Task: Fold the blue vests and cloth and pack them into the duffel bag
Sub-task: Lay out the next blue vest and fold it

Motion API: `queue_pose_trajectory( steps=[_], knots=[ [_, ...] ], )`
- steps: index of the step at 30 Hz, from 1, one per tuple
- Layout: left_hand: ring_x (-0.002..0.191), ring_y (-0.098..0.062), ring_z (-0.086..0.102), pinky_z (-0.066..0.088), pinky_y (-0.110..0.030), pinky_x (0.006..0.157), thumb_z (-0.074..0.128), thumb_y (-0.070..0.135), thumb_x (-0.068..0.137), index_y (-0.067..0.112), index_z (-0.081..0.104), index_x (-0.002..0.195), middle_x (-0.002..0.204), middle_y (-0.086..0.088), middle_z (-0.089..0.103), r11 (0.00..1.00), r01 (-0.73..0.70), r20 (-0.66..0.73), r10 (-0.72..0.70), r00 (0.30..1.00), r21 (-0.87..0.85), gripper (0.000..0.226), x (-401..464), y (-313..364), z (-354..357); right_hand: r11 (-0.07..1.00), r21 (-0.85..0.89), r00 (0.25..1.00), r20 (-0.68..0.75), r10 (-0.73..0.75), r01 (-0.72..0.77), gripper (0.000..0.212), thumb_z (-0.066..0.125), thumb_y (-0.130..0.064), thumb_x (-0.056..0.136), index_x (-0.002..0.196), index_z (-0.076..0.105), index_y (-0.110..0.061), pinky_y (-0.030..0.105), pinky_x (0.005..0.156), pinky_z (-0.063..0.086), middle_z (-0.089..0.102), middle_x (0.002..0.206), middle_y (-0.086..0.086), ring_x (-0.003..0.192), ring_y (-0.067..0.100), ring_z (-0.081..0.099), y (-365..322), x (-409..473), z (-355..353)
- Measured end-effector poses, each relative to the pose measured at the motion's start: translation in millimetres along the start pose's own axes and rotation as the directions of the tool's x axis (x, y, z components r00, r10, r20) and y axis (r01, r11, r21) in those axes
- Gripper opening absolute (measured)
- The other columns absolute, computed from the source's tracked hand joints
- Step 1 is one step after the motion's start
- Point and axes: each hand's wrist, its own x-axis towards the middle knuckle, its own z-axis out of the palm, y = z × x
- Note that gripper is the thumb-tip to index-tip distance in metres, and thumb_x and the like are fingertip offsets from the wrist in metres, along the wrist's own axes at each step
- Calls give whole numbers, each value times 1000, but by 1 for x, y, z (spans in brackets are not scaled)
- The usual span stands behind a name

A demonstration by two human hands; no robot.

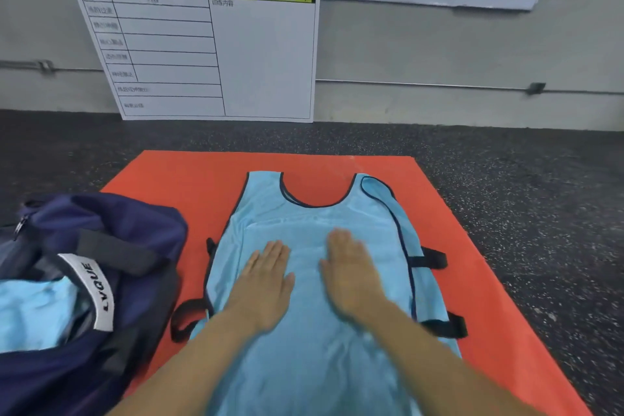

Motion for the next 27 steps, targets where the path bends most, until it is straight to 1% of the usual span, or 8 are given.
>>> queue_pose_trajectory(
  steps=[3, 7, 9, 13, 17, 22, 24, 27],
  knots=[
    [139, -25, 48, 10, -34, 119, 29, 35, 96, 2, 54, 142, 150, -13, 51, 996, -68, -53, 71, 996, 64, 61, -17, 7, 12, 976, 217, 997, 67, -49, 34, 66, 11, -45, 108, 152, 44, -9, 46, 125, 23, 39, 161, 8, 150, 26, 34, -46, -37, 14],
    [155, -20, 10, -1, -32, 125, 0, 54, 92, 6, 19, 158, 167, -5, 11, 998, 56, -62, -54, 997, 32, 84, -47, -21, 7, 989, 68, 985, 122, 121, -130, 77, -4, -53, 98, 164, 11, -16, 36, 127, -5, 2, 171, -1, 158, 19, 1, 26, -65, 4],
    [156, -23, 9, 0, -34, 126, -3, 56, 88, 4, 20, 158, 167, -9, 11, 993, 114, -97, -113, 989, 5, 90, -57, -30, 4, 972, -23, 958, 167, 234, -233, 73, -3, -50, 101, 163, 2, -14, 37, 126, -7, -4, 171, 1, 158, 18, -7, 66, -70, -5],
    [139, -33, 48, 15, -39, 119, 28, 41, 99, -4, 53, 141, 151, -19, 47, 999, 19, -119, -15, 993, 36, 67, -87, 8, 10, 987, 29, 976, 157, 153, -160, 79, -7, -47, 98, 161, 14, -4, 36, 126, -7, 8, 170, 12, 158, 27, 4, 33, -83, -22],
    [141, -24, 45, 16, -37, 118, 23, 42, 105, 0, 54, 142, 151, -13, 49, 996, -80, -66, 82, 994, 36, 64, -120, 37, 19, 988, 131, 981, 160, -107, 86, 67, 14, -52, 108, 148, 52, -13, 38, 116, 21, 46, 156, 3, 144, 22, 45, -35, -137, 2],
    [144, -19, 36, 6, -29, 121, 9, 50, 106, 4, 55, 142, 151, -10, 49, 998, 1, -5, -1, 1000, 68, 74, -158, 3, 11, 997, 81, 989, 149, 6, -18, 94, -19, -71, 89, 163, 9, -21, 34, 121, -12, -1, 170, -5, 157, 15, -5, 28, -174, -11],
    [151, -19, 25, -3, -25, 121, 2, 58, 103, 4, 44, 150, 159, -7, 37, 998, -1, 10, 0, 1000, 69, 83, -174, -7, 8, 996, 82, 986, 163, 28, -42, 108, -32, -76, 73, 163, -2, -23, 29, 120, -21, -11, 169, -9, 153, 8, -19, 52, -182, -17],
    [153, -12, -9, -18, -19, 118, -11, 74, 91, 13, 5, 159, 164, 6, -6, 998, -51, -44, 52, 998, 28, 93, -196, -16, 5, 993, 114, 975, 221, -3, -23, 96, -18, -72, 80, 162, -6, -24, 30, 124, -15, -16, 168, -10, 150, 4, -25, 67, -202, -27]
  ],
)
